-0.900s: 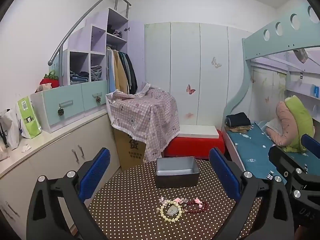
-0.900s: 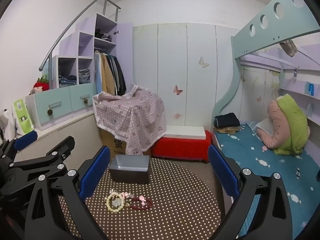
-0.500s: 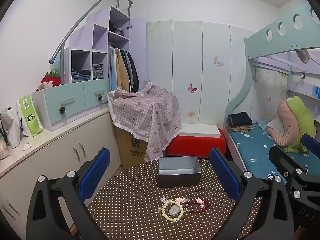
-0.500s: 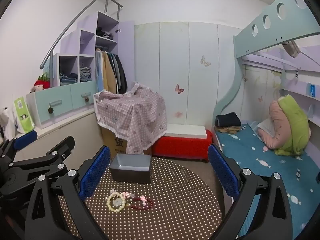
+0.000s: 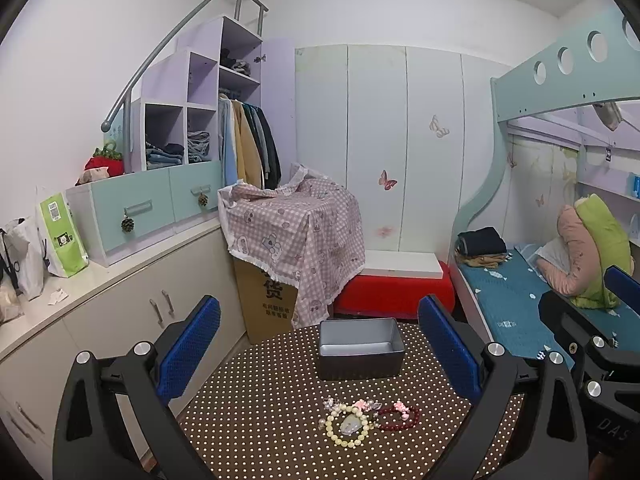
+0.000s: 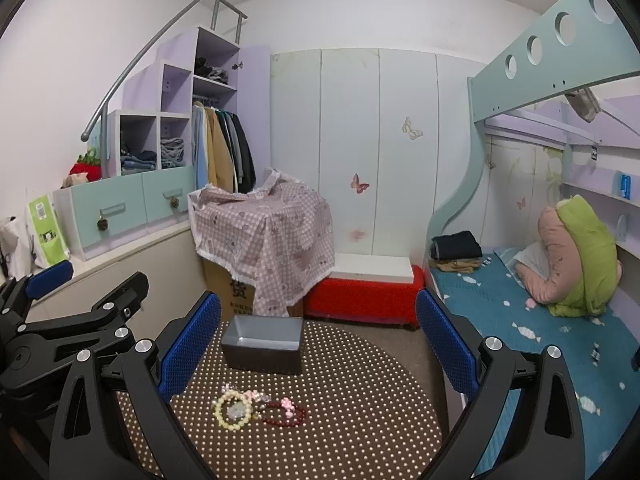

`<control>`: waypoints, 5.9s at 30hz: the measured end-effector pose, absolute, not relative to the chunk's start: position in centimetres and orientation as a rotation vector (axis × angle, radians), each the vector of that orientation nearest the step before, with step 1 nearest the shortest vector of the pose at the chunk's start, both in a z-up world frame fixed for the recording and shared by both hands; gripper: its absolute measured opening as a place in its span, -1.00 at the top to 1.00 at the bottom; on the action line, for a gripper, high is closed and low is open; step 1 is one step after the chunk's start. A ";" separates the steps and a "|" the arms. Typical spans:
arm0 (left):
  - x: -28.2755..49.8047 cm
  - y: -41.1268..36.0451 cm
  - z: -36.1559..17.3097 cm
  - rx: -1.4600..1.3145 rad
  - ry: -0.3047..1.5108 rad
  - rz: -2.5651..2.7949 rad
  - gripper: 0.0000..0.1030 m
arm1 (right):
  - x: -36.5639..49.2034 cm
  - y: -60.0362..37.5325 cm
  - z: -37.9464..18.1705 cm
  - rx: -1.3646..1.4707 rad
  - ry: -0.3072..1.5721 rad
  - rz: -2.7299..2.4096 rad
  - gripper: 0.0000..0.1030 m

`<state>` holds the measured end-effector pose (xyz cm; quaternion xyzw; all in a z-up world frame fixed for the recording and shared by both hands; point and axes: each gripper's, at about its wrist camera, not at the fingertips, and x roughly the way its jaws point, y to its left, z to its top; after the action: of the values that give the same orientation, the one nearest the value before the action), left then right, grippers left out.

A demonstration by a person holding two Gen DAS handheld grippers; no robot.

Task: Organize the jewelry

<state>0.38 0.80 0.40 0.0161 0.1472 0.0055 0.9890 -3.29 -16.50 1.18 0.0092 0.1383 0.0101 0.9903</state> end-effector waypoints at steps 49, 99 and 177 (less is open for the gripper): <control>2.3 1.4 0.1 0.009 0.352 -0.014 -0.87 | -1.8 -16.1 0.4 0.013 0.316 0.036 -0.84; 14.2 4.4 -22.8 0.038 0.964 -0.105 -0.23 | 12.5 -18.0 -20.2 -0.041 0.844 -0.056 -0.84; 10.0 6.5 -16.2 -0.146 0.797 -0.347 0.85 | 14.9 -14.0 -19.5 -0.036 0.930 0.290 0.84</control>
<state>10.01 6.46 -16.19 -0.0704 0.3856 -0.1681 0.9045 14.87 -14.04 -19.50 -0.0173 0.4470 0.1392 0.8835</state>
